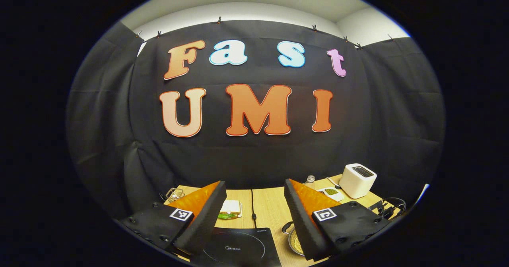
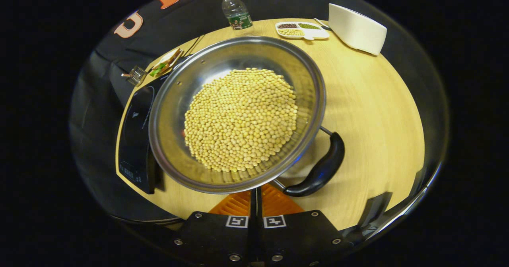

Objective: First push the handle of the pot to place it horizontally, then grasp the pot with both hands and set it on the induction cooktop.

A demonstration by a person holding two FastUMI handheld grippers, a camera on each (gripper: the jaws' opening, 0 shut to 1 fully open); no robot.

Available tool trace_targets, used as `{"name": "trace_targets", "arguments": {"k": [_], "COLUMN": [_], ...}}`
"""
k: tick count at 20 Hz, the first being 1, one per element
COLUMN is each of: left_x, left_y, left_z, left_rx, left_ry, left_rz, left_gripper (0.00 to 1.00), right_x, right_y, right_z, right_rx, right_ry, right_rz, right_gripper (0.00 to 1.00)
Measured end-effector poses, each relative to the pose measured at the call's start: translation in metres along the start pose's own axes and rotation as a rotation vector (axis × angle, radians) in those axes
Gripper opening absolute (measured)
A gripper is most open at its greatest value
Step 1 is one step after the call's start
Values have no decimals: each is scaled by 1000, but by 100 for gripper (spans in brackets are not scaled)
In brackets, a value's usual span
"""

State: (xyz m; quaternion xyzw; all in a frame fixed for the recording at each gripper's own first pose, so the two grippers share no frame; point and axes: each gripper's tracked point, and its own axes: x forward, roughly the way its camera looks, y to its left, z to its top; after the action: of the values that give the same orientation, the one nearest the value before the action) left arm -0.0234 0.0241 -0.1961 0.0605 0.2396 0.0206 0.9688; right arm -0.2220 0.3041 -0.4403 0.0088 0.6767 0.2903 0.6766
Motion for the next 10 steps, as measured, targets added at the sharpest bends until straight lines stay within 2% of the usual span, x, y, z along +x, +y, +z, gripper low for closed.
{"name": "trace_targets", "arguments": {"k": [2,4,5,6,10], "left_x": [-6,-14,-17,-22,-47], "left_y": [3,16,24,35,78], "left_z": [-1,-2,-1,-2,-5], "left_rx": [7,12,13,12,7], "left_ry": [0,1,1,2,12], "left_rz": [19,55,80,107,215], "left_gripper": [98,95,96,94,93], "right_x": [2,3,5,6,11], "right_y": [-22,-29,-34,-38,-54], "right_z": [5,11,15,19,39], "right_rx": [9,44,50,54,29], "right_ry": [22,30,33,35,41], "right_rz": [-39,-27,-33,-33,-63], "right_gripper": [0,0,0,0,0]}}
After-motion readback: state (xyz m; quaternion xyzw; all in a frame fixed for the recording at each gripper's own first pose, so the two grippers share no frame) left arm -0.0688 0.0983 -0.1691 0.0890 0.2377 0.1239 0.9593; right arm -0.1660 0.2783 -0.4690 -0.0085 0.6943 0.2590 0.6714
